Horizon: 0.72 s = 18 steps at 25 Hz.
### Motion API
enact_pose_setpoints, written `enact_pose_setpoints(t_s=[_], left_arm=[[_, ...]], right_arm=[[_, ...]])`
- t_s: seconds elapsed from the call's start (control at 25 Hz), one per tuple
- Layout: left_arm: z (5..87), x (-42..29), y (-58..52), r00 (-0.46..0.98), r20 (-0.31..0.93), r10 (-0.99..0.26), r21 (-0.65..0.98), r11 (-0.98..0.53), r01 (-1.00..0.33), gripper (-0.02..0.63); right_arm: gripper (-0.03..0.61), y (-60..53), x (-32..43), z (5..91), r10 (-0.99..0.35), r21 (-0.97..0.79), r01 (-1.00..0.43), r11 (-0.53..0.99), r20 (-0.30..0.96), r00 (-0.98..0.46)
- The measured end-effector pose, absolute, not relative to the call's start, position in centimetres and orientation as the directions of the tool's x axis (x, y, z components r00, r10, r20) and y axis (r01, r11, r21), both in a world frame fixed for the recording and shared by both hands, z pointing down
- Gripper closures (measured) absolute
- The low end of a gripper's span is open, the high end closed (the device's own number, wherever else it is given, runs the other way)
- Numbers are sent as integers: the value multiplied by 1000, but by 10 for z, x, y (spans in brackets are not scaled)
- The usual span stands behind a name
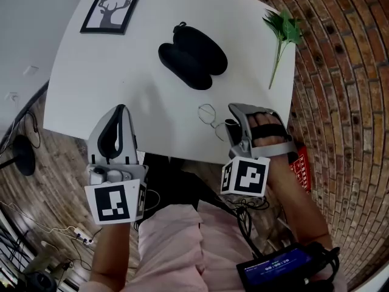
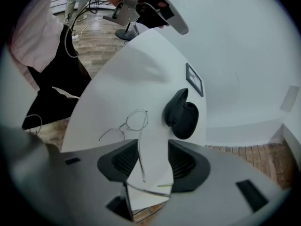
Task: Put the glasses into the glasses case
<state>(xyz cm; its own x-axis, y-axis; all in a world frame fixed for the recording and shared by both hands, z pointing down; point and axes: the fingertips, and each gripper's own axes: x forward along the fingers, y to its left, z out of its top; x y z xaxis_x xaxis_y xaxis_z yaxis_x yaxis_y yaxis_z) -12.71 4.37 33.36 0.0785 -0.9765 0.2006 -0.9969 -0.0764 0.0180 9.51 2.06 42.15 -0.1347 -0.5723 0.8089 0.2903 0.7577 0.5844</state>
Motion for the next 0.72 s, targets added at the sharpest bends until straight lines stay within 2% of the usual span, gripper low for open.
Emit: enact_pose_setpoints(t_s=[0.12,0.28,0.48,0.6,0.72], left_arm=[[331,-118,42,98,199,-975,13,-97,-995,612],[328,-109,38,120,193,-974,8,-121,-993,612],[329,-98,35,142,194,-971,10,-143,-990,612],[332,-93,35,154,208,-966,15,-155,-988,612],[333,-88,34,164,228,-960,24,-163,-986,612]], right_arm=[[369,25,104,424,-569,577,309,756,813,-126],[279,36,118,441,-516,514,350,783,851,-97],[169,51,122,448,-423,448,355,820,894,-149],[146,56,119,436,-392,444,289,848,893,-220],[149,53,117,404,-417,478,136,868,850,-321]])
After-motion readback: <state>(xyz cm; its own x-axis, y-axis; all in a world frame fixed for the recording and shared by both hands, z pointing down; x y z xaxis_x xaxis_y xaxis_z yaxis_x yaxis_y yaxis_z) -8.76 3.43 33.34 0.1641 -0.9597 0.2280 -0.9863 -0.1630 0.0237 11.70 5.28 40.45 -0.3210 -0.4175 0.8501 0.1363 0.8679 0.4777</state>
